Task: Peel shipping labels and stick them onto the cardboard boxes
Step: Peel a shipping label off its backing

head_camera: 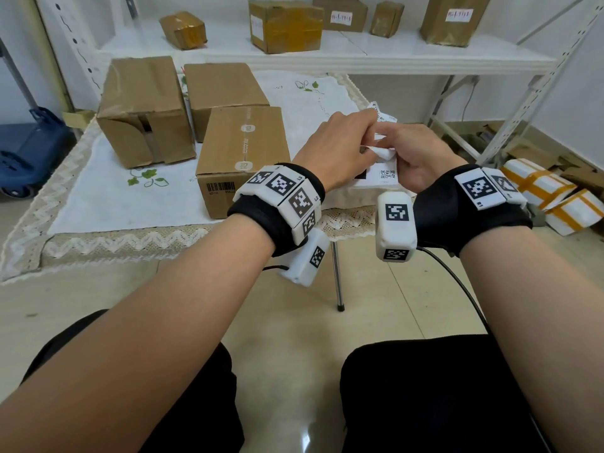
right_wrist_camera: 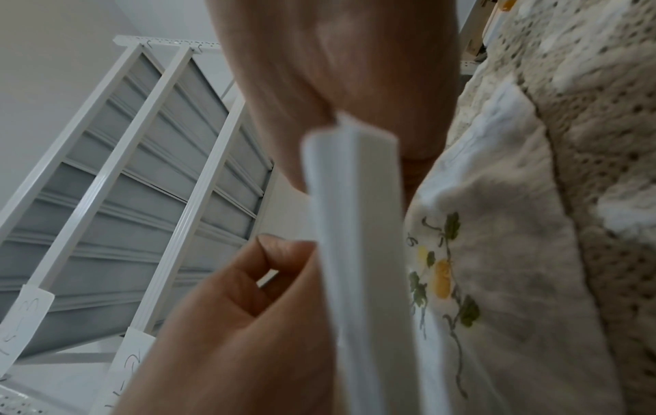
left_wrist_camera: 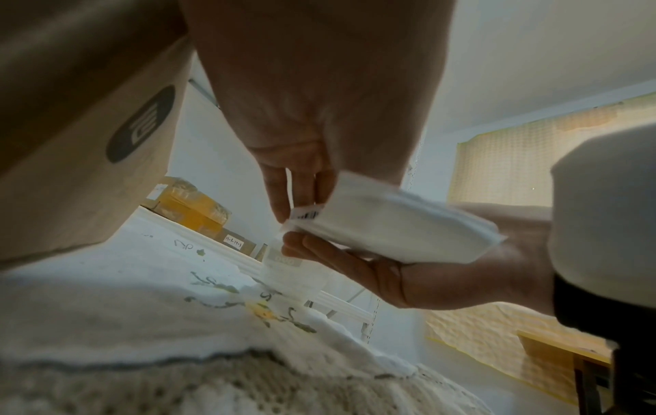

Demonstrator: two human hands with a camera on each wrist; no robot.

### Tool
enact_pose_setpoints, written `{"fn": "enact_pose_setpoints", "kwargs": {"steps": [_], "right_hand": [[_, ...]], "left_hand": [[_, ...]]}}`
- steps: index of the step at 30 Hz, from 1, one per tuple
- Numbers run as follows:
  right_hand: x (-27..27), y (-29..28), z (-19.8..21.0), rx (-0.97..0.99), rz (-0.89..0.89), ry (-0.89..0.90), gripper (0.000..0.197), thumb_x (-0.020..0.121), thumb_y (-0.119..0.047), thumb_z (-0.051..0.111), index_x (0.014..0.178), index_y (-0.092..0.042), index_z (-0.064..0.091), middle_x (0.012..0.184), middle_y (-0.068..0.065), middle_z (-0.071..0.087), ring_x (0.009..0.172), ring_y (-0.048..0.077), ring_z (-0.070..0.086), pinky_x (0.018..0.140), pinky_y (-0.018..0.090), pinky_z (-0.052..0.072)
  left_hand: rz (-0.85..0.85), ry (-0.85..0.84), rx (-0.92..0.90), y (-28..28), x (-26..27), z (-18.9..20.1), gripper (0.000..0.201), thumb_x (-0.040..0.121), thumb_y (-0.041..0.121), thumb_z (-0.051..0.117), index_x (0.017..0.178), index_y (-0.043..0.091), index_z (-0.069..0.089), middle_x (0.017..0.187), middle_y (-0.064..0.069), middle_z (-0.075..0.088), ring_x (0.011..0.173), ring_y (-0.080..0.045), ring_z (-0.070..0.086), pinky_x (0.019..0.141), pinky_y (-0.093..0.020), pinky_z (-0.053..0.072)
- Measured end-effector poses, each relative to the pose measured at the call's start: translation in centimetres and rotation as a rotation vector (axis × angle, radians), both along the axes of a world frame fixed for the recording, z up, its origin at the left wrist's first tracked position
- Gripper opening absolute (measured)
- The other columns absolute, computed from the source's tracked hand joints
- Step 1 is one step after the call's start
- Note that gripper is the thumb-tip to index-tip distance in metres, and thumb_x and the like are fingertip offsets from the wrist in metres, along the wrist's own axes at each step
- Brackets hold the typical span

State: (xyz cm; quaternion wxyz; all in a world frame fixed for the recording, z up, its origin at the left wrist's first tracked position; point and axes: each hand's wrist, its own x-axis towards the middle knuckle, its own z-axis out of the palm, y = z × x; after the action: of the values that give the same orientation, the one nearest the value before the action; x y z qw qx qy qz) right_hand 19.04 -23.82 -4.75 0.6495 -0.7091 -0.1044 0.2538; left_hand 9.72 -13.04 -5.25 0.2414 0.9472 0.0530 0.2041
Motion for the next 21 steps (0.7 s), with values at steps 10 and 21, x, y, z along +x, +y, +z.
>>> {"fn": "enact_pose_setpoints", "kwargs": {"steps": [10, 21], "right_hand": [[-0.9, 0.1, 1.1, -0.061, 0.213, 0.076, 0.022, 0.101, -0.017, 0.063, 0.12, -0.009, 0.068, 0.104, 0.013, 0.07, 0.085, 0.024, 0.071, 0.081, 0.043, 0.064], [-0.3, 0.1, 0.7, -0.011, 0.096, 0.013, 0.038, 0.093, 0.016, 0.049, 0.094, -0.012, 0.075, 0.08, 0.008, 0.073, 0.074, 0.019, 0.069, 0.06, 0.029, 0.06]], "left_hand": [[0.16, -0.096, -0.007, 0.6, 0.1, 0.0, 0.024, 0.087, 0.015, 0.064, 0.079, 0.023, 0.042, 0.093, -0.005, 0.06, 0.092, -0.03, 0.053, 0.068, -0.033, 0.033], [0.066, -0.129, 0.136, 0.5, 0.3, -0.1, 0.021, 0.086, 0.019, 0.071, 0.078, 0.023, 0.052, 0.089, 0.007, 0.056, 0.087, -0.02, 0.055, 0.067, -0.029, 0.033]]}}
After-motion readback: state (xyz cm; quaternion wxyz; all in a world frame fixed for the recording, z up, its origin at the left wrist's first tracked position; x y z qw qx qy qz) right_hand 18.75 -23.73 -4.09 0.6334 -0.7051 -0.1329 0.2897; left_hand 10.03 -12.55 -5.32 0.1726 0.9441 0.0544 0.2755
